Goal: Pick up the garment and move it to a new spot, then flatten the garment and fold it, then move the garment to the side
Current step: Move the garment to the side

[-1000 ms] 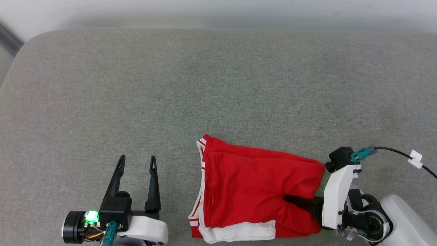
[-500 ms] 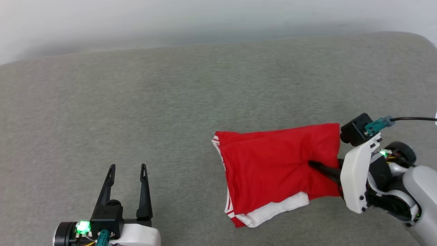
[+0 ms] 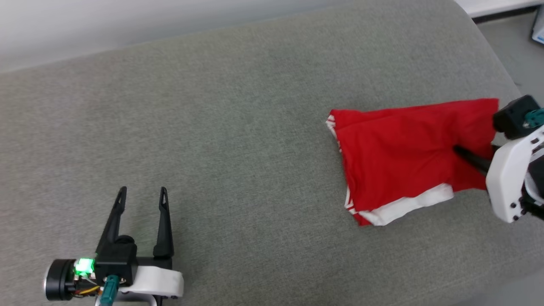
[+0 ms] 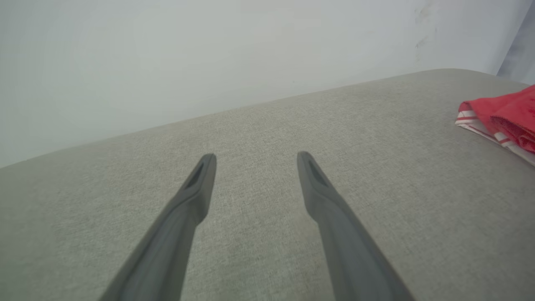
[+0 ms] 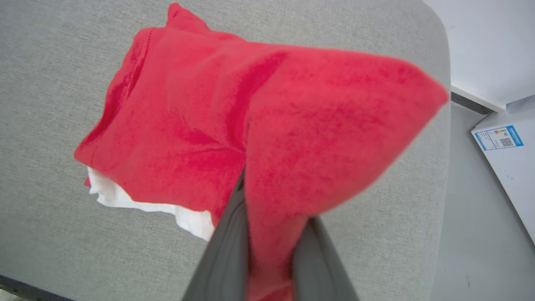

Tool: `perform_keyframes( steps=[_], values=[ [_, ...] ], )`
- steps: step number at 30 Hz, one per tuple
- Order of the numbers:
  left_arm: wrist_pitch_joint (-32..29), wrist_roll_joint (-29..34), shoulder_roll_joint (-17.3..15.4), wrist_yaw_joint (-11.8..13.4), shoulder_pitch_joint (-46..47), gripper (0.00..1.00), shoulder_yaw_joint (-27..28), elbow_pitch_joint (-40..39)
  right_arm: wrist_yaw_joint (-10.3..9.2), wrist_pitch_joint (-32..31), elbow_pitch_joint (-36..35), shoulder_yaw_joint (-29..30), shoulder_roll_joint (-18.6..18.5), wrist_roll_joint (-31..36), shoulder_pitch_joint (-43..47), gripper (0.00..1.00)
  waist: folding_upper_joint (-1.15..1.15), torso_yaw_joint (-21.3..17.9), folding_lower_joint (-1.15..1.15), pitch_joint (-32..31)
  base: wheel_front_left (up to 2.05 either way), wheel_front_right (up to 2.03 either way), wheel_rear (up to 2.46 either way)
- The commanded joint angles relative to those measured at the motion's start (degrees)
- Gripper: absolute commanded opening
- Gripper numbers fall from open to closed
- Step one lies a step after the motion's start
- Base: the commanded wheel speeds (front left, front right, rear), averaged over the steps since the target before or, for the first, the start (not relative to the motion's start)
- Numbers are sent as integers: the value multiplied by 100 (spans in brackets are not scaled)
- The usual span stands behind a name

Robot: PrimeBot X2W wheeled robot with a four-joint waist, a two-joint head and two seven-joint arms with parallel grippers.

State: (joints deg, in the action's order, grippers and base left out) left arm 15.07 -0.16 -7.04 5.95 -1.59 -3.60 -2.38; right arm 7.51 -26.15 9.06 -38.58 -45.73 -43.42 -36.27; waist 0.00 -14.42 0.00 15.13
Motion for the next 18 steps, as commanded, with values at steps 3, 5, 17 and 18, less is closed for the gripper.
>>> perform_keyframes(
  steps=[3,5,17,18],
  values=[
    [12,41,-127,-49,173,100,36,-60,-5,186,288,30,-181,208,-320,0,0,-301,0,404,0,0,0],
    [12,43,-184,-67,242,100,44,-106,-5,261,471,36,-237,309,-466,0,0,-347,0,544,0,0,0],
    [12,93,-459,-90,762,100,36,-351,-5,823,2177,368,-194,805,-1465,0,0,-313,0,1433,0,0,0],
    [12,90,-471,-93,799,100,22,-373,-6,866,2340,413,-190,866,-1556,0,0,-295,0,1483,0,0,0]
  ],
)
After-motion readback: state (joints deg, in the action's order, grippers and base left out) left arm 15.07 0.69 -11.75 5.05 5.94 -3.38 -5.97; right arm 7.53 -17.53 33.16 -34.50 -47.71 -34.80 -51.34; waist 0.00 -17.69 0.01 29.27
